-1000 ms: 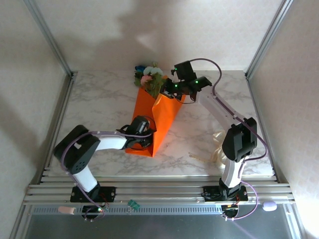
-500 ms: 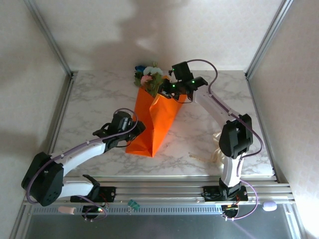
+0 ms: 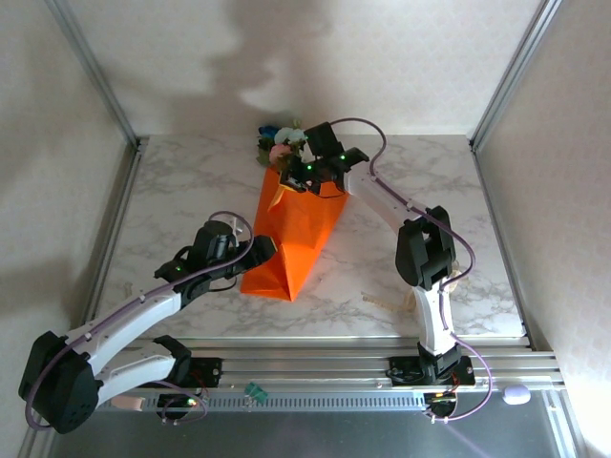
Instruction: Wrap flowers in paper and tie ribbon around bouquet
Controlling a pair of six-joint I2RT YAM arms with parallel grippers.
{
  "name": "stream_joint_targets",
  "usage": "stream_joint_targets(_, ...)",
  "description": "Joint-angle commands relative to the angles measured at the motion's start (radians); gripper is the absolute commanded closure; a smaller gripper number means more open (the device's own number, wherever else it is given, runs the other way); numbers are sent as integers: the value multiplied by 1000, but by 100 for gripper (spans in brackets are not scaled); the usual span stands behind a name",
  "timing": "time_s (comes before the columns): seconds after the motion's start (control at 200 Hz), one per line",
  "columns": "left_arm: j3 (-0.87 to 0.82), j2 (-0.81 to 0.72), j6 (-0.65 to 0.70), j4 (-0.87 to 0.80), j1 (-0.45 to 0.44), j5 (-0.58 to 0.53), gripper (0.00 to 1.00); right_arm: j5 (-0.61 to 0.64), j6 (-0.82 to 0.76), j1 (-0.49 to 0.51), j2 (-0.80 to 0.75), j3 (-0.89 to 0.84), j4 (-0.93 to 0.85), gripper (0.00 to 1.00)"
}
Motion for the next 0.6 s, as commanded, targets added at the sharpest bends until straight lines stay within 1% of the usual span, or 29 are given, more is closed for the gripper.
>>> stream_joint_targets(0.0, 54, -20, 34, -3, 26, 27, 31, -22, 11, 10, 22, 51, 9, 100)
stream_joint_targets(0.175, 115, 10, 12, 22, 27, 75, 29, -12, 17, 16, 47, 82, 4, 100)
stream_joint_targets(0.285, 133, -23, 6, -4, 29, 43, 28, -19, 22, 16, 64, 104, 4, 100)
stream_joint_targets(0.32, 134, -24, 3, -17, 30, 39, 26, -23, 22, 17, 69, 109, 6, 100)
stream_joint_targets(0.465, 128, 74, 13, -68, 27, 72, 26, -30, 25, 20, 89, 125, 4, 100)
stream_joint_targets(0.596, 129, 127, 53, -69, 24, 33, 29, -20, 27, 20, 101, 131, -4, 100)
